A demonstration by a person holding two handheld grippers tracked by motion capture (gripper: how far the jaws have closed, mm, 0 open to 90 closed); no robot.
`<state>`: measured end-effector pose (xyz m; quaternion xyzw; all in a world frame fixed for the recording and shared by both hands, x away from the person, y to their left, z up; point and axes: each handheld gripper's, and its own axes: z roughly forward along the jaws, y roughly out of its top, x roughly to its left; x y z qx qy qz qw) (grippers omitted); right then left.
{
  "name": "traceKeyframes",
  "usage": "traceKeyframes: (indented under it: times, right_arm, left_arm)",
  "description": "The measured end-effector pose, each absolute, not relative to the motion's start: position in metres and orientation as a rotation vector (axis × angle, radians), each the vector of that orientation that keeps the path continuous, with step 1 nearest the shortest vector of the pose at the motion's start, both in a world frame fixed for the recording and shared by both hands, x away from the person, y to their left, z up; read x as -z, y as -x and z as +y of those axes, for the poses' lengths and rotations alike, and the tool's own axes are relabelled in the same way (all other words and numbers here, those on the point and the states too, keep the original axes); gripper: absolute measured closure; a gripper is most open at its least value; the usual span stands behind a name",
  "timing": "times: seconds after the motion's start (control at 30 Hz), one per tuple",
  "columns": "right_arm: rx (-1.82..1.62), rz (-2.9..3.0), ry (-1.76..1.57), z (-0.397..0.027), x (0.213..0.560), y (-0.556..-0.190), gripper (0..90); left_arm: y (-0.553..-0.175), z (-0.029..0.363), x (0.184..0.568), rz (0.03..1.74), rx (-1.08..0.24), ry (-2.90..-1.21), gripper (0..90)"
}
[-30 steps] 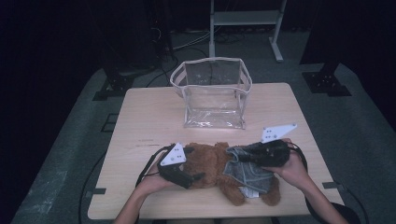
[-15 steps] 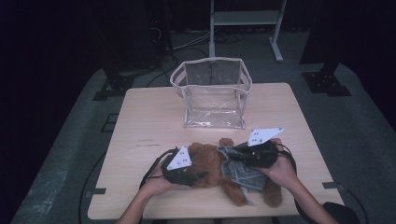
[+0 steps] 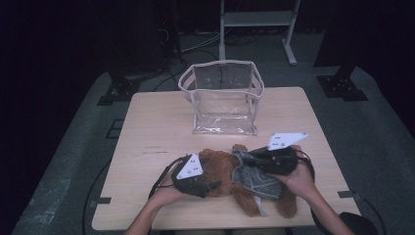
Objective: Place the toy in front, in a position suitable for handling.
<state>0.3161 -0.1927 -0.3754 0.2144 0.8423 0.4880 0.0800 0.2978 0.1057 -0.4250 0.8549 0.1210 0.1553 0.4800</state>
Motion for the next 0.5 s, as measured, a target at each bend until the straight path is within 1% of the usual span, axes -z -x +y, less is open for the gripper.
traceKeyframes:
  times: [0.03,0.07,0.13,0.17,0.2,0.27,0.3,0.37,0.5]
  right_arm:
    - [-1.452,2.538,-0.622,-0.186,0.375,-0.317,76.2]
    - [-1.411,2.553,-0.596,-0.175,0.377,-0.317,76.2]
    - [-1.353,2.568,-0.574,-0.165,0.382,-0.318,76.1]
    - [-1.343,2.569,-0.570,-0.165,0.383,-0.319,76.1]
    - [-1.334,2.563,-0.568,-0.167,0.384,-0.320,76.1]
    - [-1.325,2.545,-0.599,-0.175,0.385,-0.322,76.2]
    - [-1.333,2.542,-0.617,-0.179,0.385,-0.323,76.2]
    - [-1.365,2.524,-0.666,-0.191,0.387,-0.326,76.1]
    - [-1.388,2.476,-0.753,-0.214,0.388,-0.327,76.2]
  left_arm:
    - [-0.298,0.103,0.426,0.275,-0.375,-2.108,15.5]
    - [-0.297,0.102,0.427,0.269,-0.372,-2.119,8.3]
    - [-0.296,0.100,0.431,0.258,-0.405,-2.139,4.7]
    - [-0.296,0.101,0.433,0.254,-0.444,-2.137,6.2]
    - [-0.295,0.103,0.433,0.258,-0.466,-2.126,16.6]
    - [-0.298,0.105,0.431,0.285,-0.470,-2.106,27.3]
    - [-0.298,0.105,0.430,0.291,-0.480,-2.101,30.8]
    - [-0.297,0.105,0.429,0.308,-0.479,-2.098,34.3]
    - [-0.297,0.106,0.427,0.344,-0.476,-2.096,36.6]
